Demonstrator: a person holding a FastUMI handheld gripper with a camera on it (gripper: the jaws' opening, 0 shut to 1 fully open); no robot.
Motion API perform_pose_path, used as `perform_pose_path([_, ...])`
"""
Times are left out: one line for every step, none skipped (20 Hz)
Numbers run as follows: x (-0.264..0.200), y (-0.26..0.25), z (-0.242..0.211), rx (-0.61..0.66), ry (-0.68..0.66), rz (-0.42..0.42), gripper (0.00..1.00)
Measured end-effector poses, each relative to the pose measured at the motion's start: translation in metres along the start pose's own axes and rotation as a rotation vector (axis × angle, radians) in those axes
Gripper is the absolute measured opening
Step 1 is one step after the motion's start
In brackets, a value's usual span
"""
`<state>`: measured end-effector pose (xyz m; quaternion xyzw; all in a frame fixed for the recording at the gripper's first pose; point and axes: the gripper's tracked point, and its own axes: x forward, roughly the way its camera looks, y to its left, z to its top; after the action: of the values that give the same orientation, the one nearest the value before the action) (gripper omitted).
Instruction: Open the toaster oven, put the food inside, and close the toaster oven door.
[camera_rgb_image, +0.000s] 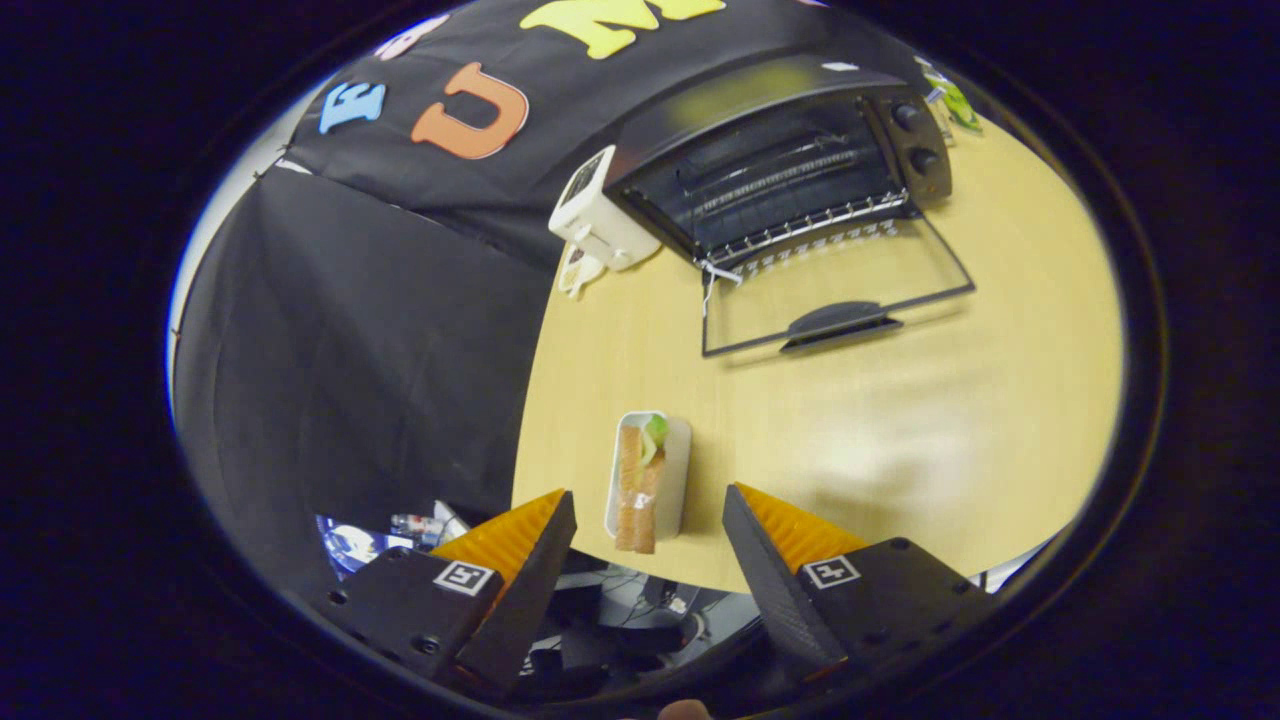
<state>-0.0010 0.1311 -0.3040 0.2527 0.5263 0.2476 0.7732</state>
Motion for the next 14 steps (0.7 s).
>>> perform_pose_path([0.008, 0.0, -0.003, 0.015, 0.027, -0.001, 0.95])
perform_pose_path([0.017, -0.001, -0.006, 0.024, 0.048, -0.004, 0.93])
perform_pose_path([0.027, -0.001, -0.006, 0.03, 0.069, -0.002, 0.91])
perform_pose_path([0.035, -0.002, -0.008, 0.03, 0.086, -0.002, 0.89])
perform_pose_path([0.043, -0.003, -0.008, 0.029, 0.104, -0.003, 0.87])
perform_pose_path([0.05, -0.002, -0.009, 0.041, 0.116, 0.004, 0.86])
perform_pose_path([0.057, 0.001, -0.009, 0.059, 0.131, 0.015, 0.84])
perform_pose_path([0.061, 0.002, -0.009, 0.073, 0.144, 0.016, 0.83])
perform_pose_path([0.065, 0.001, -0.009, 0.076, 0.153, 0.008, 0.79])
perform_pose_path([0.069, 0.0, -0.011, 0.07, 0.165, 0.001, 0.75])
perform_pose_path([0.073, 0.0, -0.011, 0.067, 0.169, -0.006, 0.71])
perform_pose_path([0.073, -0.001, -0.012, 0.068, 0.174, -0.017, 0.66])
perform_pose_path([0.075, -0.002, -0.011, 0.073, 0.174, -0.025, 0.55])
perform_pose_path([0.074, -0.002, -0.012, 0.078, 0.179, -0.028, 0.48])
